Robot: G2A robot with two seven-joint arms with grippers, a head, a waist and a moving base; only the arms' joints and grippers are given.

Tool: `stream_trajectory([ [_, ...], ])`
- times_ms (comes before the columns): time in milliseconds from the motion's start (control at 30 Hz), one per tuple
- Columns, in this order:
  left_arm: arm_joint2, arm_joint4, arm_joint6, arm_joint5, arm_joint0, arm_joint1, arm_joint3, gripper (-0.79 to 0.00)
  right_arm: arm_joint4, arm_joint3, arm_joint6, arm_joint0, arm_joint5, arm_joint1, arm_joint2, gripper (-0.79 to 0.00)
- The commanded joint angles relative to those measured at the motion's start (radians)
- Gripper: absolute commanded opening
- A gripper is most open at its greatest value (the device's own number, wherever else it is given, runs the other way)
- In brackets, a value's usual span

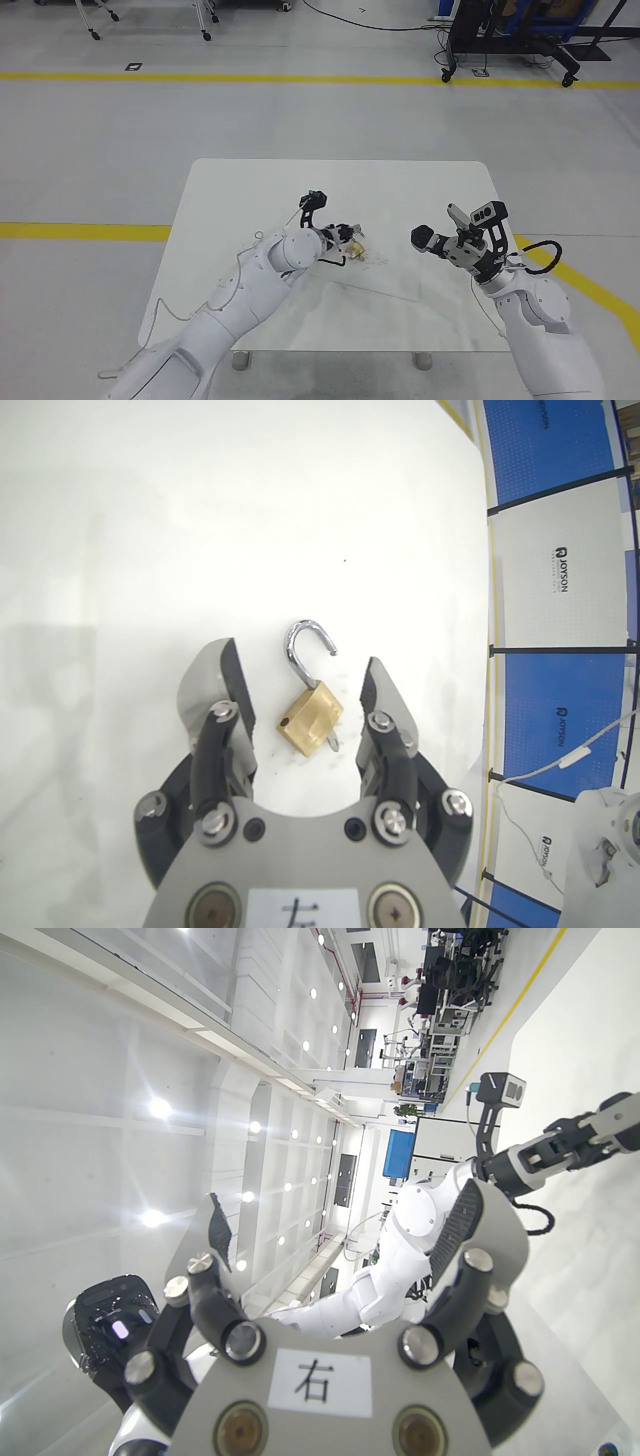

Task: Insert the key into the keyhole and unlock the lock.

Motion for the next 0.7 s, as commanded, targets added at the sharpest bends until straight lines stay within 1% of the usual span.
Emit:
stream_trajectory([
  [0,-0.046,-0.033,-0.005,-0.03,0.022,0.013,-0.034,0.0,0.0,0.0,0.0,0.0,0.0,0.0,0.0,0.0],
  [33,-0.066,-0.054,-0.009,-0.043,0.034,0.017,-0.049,0.0,0.0,0.0,0.0,0.0,0.0,0.0,0.0,0.0],
  [100,-0.138,-0.126,-0.008,-0.102,0.093,0.036,-0.117,0.0,0.0,0.0,0.0,0.0,0.0,0.0,0.0,0.0],
  [133,-0.16,-0.149,-0.007,-0.126,0.113,0.042,-0.138,0.0,0.0,0.0,0.0,0.0,0.0,0.0,0.0,0.0],
  [200,-0.24,-0.268,-0.008,-0.244,0.197,0.058,-0.204,0.0,0.0,0.0,0.0,0.0,0.0,0.0,0.0,0.0],
  [267,-0.287,-0.321,-0.015,-0.314,0.245,0.069,-0.217,0.0,0.0,0.0,0.0,0.0,0.0,0.0,0.0,0.0],
  [333,-0.323,-0.325,-0.016,-0.379,0.275,0.079,-0.223,0.0,0.0,0.0,0.0,0.0,0.0,0.0,0.0,0.0],
  [367,-0.331,-0.284,-0.007,-0.396,0.278,0.084,-0.232,0.0,0.0,0.0,0.0,0.0,0.0,0.0,0.0,0.0],
  [433,-0.345,-0.229,0.0,-0.473,0.289,0.092,-0.286,0.0,0.009,-0.003,-0.014,0.0,0.005,-0.001,-0.003,0.0],
  [533,-0.381,-0.08,0.08,-0.573,0.312,0.107,-0.356,0.0,0.034,-0.017,-0.052,0.004,-0.005,0.0,0.029,0.0],
  [567,-0.396,-0.01,0.128,-0.638,0.323,0.112,-0.4,0.0,0.03,-0.023,-0.07,0.005,-0.02,0.001,0.053,0.0],
  [600,-0.415,0.055,0.193,-0.722,0.349,0.118,-0.439,0.0,0.029,-0.03,-0.087,0.005,-0.034,0.003,0.079,0.0],
  [633,-0.43,0.084,0.247,-0.783,0.381,0.121,-0.47,0.0,0.031,-0.04,-0.098,0.005,-0.052,0.004,0.106,0.0],
  [667,-0.443,0.093,0.288,-0.824,0.407,0.124,-0.494,0.0,0.041,-0.052,-0.102,0.005,-0.075,0.005,0.132,0.0],
])
